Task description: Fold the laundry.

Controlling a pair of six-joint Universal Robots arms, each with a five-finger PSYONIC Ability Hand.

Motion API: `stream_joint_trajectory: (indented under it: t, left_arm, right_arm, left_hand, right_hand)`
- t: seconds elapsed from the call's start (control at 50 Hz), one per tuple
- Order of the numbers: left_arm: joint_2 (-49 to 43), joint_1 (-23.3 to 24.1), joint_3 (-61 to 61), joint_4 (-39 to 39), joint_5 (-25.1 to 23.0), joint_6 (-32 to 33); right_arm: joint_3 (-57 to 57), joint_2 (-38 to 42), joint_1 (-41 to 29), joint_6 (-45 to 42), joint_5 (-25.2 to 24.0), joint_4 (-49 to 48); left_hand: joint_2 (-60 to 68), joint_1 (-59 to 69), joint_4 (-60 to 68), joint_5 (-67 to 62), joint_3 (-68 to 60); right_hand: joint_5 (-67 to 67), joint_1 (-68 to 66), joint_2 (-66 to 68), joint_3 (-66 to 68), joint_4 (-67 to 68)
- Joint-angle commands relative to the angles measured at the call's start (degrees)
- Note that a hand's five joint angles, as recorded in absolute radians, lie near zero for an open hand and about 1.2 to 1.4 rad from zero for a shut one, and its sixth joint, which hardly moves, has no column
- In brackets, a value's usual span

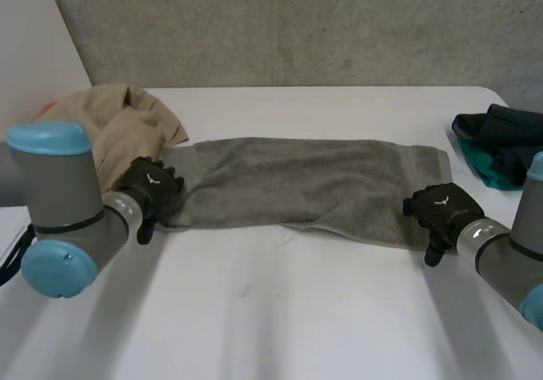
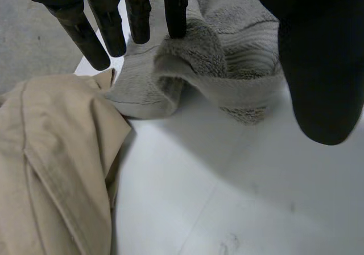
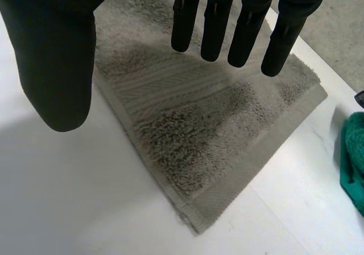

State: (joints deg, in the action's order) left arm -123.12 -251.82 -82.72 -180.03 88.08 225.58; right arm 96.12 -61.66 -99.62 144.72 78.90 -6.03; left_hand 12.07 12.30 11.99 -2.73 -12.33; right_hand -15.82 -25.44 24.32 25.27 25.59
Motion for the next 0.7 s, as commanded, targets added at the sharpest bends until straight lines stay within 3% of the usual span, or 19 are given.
stream_joint_trajectory:
  t: [0.02,0.28,0.4,0.46,0.5,0.6,0.68,0.7]
  left_arm:
    - [-3.2,0.1,1.9,-1.9,0.1,1.7]
    - [-4.0,0.6,3.5,-3.4,0.0,1.2]
    - [-5.6,0.6,4.8,-4.1,-1.0,1.3]
    - [-7.0,0.7,5.9,-4.5,-1.3,1.3]
    - [-8.0,1.0,7.1,-5.0,-1.2,1.3]
    - [-9.9,1.4,9.7,-5.5,-1.7,1.1]
    - [-11.1,1.5,12.1,-5.5,-2.3,0.9]
    - [-11.2,1.5,12.8,-5.5,-2.3,0.8]
  right_arm:
    - [-1.3,2.6,0.2,-1.2,0.8,-2.5]
    - [-5.8,5.9,0.2,-1.2,1.6,-6.3]
    - [-8.8,7.7,0.1,-0.9,1.6,-6.3]
    - [-9.9,7.9,0.1,-0.4,2.0,-6.5]
    - [-10.5,7.6,0.1,0.7,2.3,-6.5]
    - [-11.4,7.5,0.4,2.8,2.4,-5.9]
    - [-11.6,6.8,1.2,4.2,2.2,-4.3]
    - [-11.6,6.6,1.3,4.3,2.1,-3.9]
  left_hand:
    - [0.7,0.4,0.7,0.0,-0.4]
    - [6.0,5.8,6.1,-5.4,-5.8]
    - [7.6,7.3,7.6,-6.9,-7.3]
    - [12.1,11.9,12.2,-11.4,-11.8]
    - [15.5,15.2,15.5,-14.8,-15.2]
    - [34.4,34.2,34.5,-33.8,-34.2]
    - [67.8,67.6,67.9,-67.2,-67.6]
    - [67.9,67.7,68.0,-67.3,-67.7]
  right_hand:
    - [-6.0,-6.4,7.5,6.6,6.3]
    - [-13.9,-14.3,15.4,14.5,14.2]
    - [-29.6,-29.9,31.1,30.1,29.8]
    - [-54.1,-54.5,55.6,54.7,54.4]
    - [-54.2,-54.6,55.7,54.7,54.4]
    - [-54.2,-54.6,55.7,54.7,54.4]
    - [-54.2,-54.6,55.7,54.7,54.4]
    - [-54.2,-54.6,55.7,54.7,54.4]
